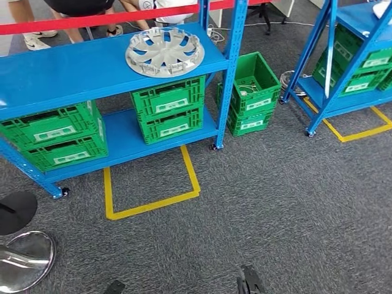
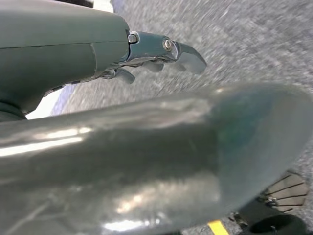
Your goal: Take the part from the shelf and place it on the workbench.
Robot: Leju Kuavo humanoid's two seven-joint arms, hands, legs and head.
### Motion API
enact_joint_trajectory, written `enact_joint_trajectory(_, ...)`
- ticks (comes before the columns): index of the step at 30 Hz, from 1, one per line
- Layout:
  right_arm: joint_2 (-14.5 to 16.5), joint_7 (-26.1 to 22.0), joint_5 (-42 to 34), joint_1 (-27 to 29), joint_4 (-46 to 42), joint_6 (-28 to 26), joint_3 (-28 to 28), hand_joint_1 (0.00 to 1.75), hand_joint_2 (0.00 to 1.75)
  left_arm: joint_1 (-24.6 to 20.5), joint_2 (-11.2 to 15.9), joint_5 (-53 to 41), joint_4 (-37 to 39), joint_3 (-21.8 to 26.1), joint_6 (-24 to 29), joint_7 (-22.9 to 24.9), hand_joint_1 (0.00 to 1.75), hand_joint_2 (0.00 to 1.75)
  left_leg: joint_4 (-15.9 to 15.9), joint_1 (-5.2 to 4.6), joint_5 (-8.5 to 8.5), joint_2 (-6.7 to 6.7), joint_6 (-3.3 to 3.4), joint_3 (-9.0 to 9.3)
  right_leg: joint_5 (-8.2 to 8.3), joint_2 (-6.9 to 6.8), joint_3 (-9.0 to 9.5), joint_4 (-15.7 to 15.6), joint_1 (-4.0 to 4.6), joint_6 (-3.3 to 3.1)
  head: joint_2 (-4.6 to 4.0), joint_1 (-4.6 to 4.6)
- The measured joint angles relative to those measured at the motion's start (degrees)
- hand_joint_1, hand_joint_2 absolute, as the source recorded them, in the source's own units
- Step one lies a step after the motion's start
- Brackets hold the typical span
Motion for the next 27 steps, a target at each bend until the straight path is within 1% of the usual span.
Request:
enact_joint_trajectory(1, 0.00, 0.03, 0.00, 0.05, 0.00, 0.03, 0.01, 0.00, 0.00, -0.05, -0.04, -0.06, 0.00, 0.08, -0.03, -0.07, 0.00, 0.00, -0.04, 0.13, 0.07, -0.73, 0.28, -0.02, -1.77, 1.75, -1.51, 3.27, -0.13, 0.23, 0.00, 0.19)
enact_joint_trajectory(2, 0.00, 0.06, 0.00, 0.15, 0.00, 0.04, 0.01, 0.00, 0.00, -0.13, -0.04, -0.15, 0.00, 0.12, -0.06, -0.14, 0.00, 0.00, -0.03, 0.15, 0.11, -1.48, 0.48, -0.08, -3.67, 3.15, -3.46, 7.35, -0.17, 0.32, 0.00, 0.35)
enact_joint_trajectory(3, 0.00, 0.11, 0.00, 0.27, 0.00, 0.05, 0.02, 0.00, 0.00, -0.16, -0.05, -0.25, 0.00, 0.16, -0.08, -0.21, 0.00, 0.00, -0.02, 0.14, 0.14, -2.27, 0.59, -0.13, -5.13, 3.87, -5.45, 11.27, -0.20, 0.35, 0.00, 0.44)
enact_joint_trajectory(4, 0.00, 0.15, 0.00, 0.38, 0.00, 0.05, 0.02, 0.00, 0.00, -0.13, -0.04, -0.32, 0.00, 0.20, -0.09, -0.24, 0.00, 0.00, -0.01, 0.13, 0.16, -3.07, 0.61, -0.14, -5.62, 4.18, -6.85, 13.74, -0.18, 0.33, 0.00, 0.47)
enact_joint_trajectory(5, 0.00, 0.17, 0.00, 0.44, 0.00, 0.05, 0.02, 0.00, 0.00, -0.06, -0.02, -0.38, 0.00, 0.24, -0.09, -0.26, 0.00, 0.00, 0.00, 0.12, 0.19, -3.87, 0.60, -0.12, -4.85, 4.30, -7.19, 13.86, -0.18, 0.26, 0.00, 0.49)
enact_joint_trajectory(6, 0.00, 0.19, -0.01, 0.44, 0.00, 0.05, 0.02, 0.00, 0.00, 0.00, -0.01, -0.41, 0.00, 0.26, -0.10, -0.26, 0.00, 0.00, 0.01, 0.13, 0.21, -4.70, 0.57, -0.07, -3.08, 4.46, -6.46, 11.75, -0.20, 0.16, 0.00, 0.48)
enact_joint_trajectory(7, 0.00, 0.19, -0.01, 0.40, 0.00, 0.04, 0.02, 0.00, 0.00, 0.02, -0.01, -0.43, 0.00, 0.27, -0.10, -0.26, 0.00, 0.00, 0.02, 0.16, 0.25, -5.53, 0.48, -0.01, -0.74, 5.02, -4.82, 7.95, -0.28, 0.05, 0.00, 0.49)
enact_joint_trajectory(8, 0.00, 0.19, -0.01, 0.32, 0.00, 0.04, 0.02, 0.00, 0.00, 0.00, -0.03, -0.44, 0.00, 0.27, -0.11, -0.27, 0.00, 0.00, 0.06, 0.15, 0.30, -6.30, 0.28, -0.01, 1.02, 6.31, -3.02, 3.87, -0.43, -0.06, 0.00, 0.49)
enact_joint_trajectory(9, 0.00, 0.19, -0.01, 0.25, 0.00, 0.04, 0.02, 0.00, 0.00, -0.04, -0.02, -0.45, 0.00, 0.27, -0.11, -0.27, 0.00, 0.00, 0.15, 0.15, 0.37, -7.05, 0.01, -0.13, 2.13, 7.52, -1.57, 0.66, -0.59, -0.15, 0.00, 0.47)
enact_joint_trajectory(10, 0.00, 0.20, -0.01, 0.20, 0.00, 0.04, 0.02, 0.00, 0.00, -0.08, -0.01, -0.45, 0.00, 0.27, -0.11, -0.28, 0.00, 0.00, 0.22, 0.19, 0.51, -7.66, -0.35, -0.35, 2.59, 8.51, -0.64, -1.29, -0.69, -0.24, 0.00, 0.45)
enact_joint_trajectory(11, 0.00, 0.22, -0.02, 0.18, 0.00, 0.05, 0.02, 0.00, 0.00, -0.07, 0.01, -0.46, 0.00, 0.28, -0.11, -0.28, 0.00, 0.00, 0.21, 0.26, 0.68, -8.16, -0.76, -0.60, 2.44, 8.98, -0.39, -1.89, -0.67, -0.41, 0.00, 0.42)
enact_joint_trajectory(12, 0.00, 0.23, -0.03, 0.19, 0.00, 0.05, 0.01, 0.00, 0.00, -0.01, 0.03, -0.48, 0.00, 0.29, -0.07, -0.27, 0.00, 0.00, 0.15, 0.39, 0.89, -8.63, -1.15, -0.83, 2.58, 8.59, -0.35, -1.98, -0.59, -0.67, 0.00, 0.41)
enact_joint_trajectory(13, 0.01, 0.23, -0.11, 0.19, 0.00, 0.07, 0.00, 0.00, 0.00, 0.12, 0.05, -0.50, 0.00, 0.31, 0.01, -0.27, 0.00, 0.00, 0.15, 0.48, 0.96, -8.53, -1.49, -1.00, 2.78, 8.11, -0.34, -2.03, -0.58, -1.05, 0.00, 0.42)
enact_joint_trajectory(14, 0.01, 0.20, -0.31, 0.18, -0.01, 0.11, -0.02, 0.00, 0.00, 0.23, 0.05, -0.55, 0.00, 0.33, 0.13, -0.21, 0.00, 0.00, 0.58, 0.44, 0.58, -7.66, -1.79, -1.29, 2.98, 7.69, -0.37, -2.10, -0.61, -1.45, 0.00, 0.31)
enact_joint_trajectory(15, 0.01, 0.15, -0.57, 0.17, -0.01, 0.19, -0.08, 0.00, 0.00, 0.25, 0.05, -0.62, 0.00, 0.34, 0.27, -0.11, 0.00, 0.00, 1.98, 0.36, -0.39, -6.33, -2.05, -1.97, 3.17, 7.24, -0.36, -2.21, -0.69, -1.81, 0.00, 0.15)
enact_joint_trajectory(16, 0.01, 0.09, -0.83, 0.20, -0.01, 0.26, -0.18, 0.00, 0.00, 0.16, 0.05, -0.71, 0.00, 0.36, 0.41, 0.07, 0.00, 0.00, 4.52, 0.27, -1.96, -4.69, -2.25, -3.16, 3.28, 6.77, -0.36, -2.30, -0.72, -2.06, 0.00, -0.02)
enact_joint_trajectory(17, -0.01, 0.04, -1.02, 0.31, -0.01, 0.32, -0.30, 0.00, 0.00, 0.01, 0.05, -0.81, 0.00, 0.37, 0.57, 0.34, 0.00, 0.00, 8.12, 0.21, -3.86, -3.32, -2.43, -4.84, 3.29, 6.28, -0.40, -2.30, -0.65, -2.21, 0.00, -0.16)
enact_joint_trajectory(18, -0.03, 0.04, -1.08, 0.46, 0.00, 0.34, -0.44, 0.00, 0.00, -0.12, 0.05, -0.88, 0.00, 0.38, 0.68, 0.61, 0.00, 0.00, 11.93, 0.24, -5.53, -2.63, -2.55, -6.64, 3.27, 5.73, -0.44, -2.30, -0.57, -2.28, 0.00, -0.22)
enact_joint_trajectory(19, -0.04, 0.05, -1.08, 0.60, 0.00, 0.34, -0.57, 0.00, 0.00, -0.16, 0.05, -0.93, 0.00, 0.40, 0.78, 0.86, 0.00, 0.00, 14.77, 0.26, -6.45, -2.32, -2.60, -7.94, 3.24, 5.23, -0.47, -2.30, -0.52, -2.32, 0.00, -0.20)
enact_joint_trajectory(20, -0.06, 0.10, -1.07, 0.71, 0.00, 0.34, -0.68, 0.00, 0.00, -0.13, 0.06, -0.94, 0.00, 0.42, 0.84, 1.09, 0.00, 0.00, 15.87, 0.27, -6.37, -2.20, -2.59, -8.35, 3.23, 4.83, -0.50, -2.30, -0.49, -2.34, 0.00, -0.21)
enact_joint_trajectory(21, -0.07, 0.16, -1.07, 0.76, 0.00, 0.34, -0.77, 0.00, 0.00, -0.07, 0.06, -0.94, 0.00, 0.46, 0.85, 1.26, 0.00, 0.00, 14.75, 0.27, -5.26, -2.17, -2.51, -7.64, 3.22, 4.57, -0.49, -2.30, -0.48, -2.33, 0.00, -0.22)
enact_joint_trajectory(22, -0.07, 0.25, -1.08, 0.76, 0.00, 0.34, -0.83, 0.00, 0.00, -0.04, 0.06, -0.95, 0.00, 0.53, 0.85, 1.39, 0.00, 0.00, 11.72, 0.26, -3.50, -2.14, -2.36, -5.89, 3.21, 4.41, -0.45, -2.30, -0.47, -2.30, 0.00, -0.21)
enact_joint_trajectory(23, -0.07, 0.33, -1.09, 0.76, 0.00, 0.35, -0.87, 0.00, 0.00, -0.05, 0.07, -0.95, 0.00, 0.62, 0.85, 1.51, 0.00, 0.00, 7.79, 0.24, -1.83, -1.97, -2.15, -3.64, 3.19, 4.30, -0.41, -2.29, -0.44, -2.22, 0.00, -0.23)
enact_joint_trajectory(24, -0.07, 0.39, -1.09, 0.74, 0.00, 0.36, -0.88, 0.00, 0.00, -0.14, 0.05, -0.96, 0.00, 0.74, 0.85, 1.57, 0.00, 0.00, 4.14, 0.17, -0.76, -1.82, -1.94, -1.64, 3.10, 4.24, -0.43, -2.20, -0.30, -2.04, 0.00, -0.23)
enact_joint_trajectory(25, -0.07, 0.45, -1.10, 0.73, 0.00, 0.36, -0.91, 0.00, 0.00, -0.23, 0.03, -0.96, 0.00, 0.89, 0.85, 1.60, 0.00, 0.00, 1.49, 0.17, -0.13, -1.68, -1.82, -0.25, 3.01, 4.18, -0.51, -2.10, -0.10, -1.89, 0.00, -0.15)
enact_joint_trajectory(26, -0.09, 0.49, -1.10, 0.73, 0.00, 0.36, -0.93, 0.00, 0.00, -0.28, 0.01, -0.96, 0.00, 1.08, 0.86, 1.62, 0.00, 0.00, 0.15, 0.17, -0.06, -1.57, -1.81, 0.40, 2.96, 4.16, -0.68, -2.05, 0.09, -2.01, 0.00, -0.09)
enact_joint_trajectory(27, -0.11, 0.53, -1.10, 0.74, 0.00, 0.35, -0.98, 0.00, 0.00, -0.30, -0.02, -0.96, 0.00, 1.27, 0.87, 1.64, 0.00, 0.00, -0.23, 0.16, -0.12, -1.61, -1.84, 0.49, 2.91, 4.14, -0.85, -2.05, 0.25, -2.20, 0.00, -0.01)
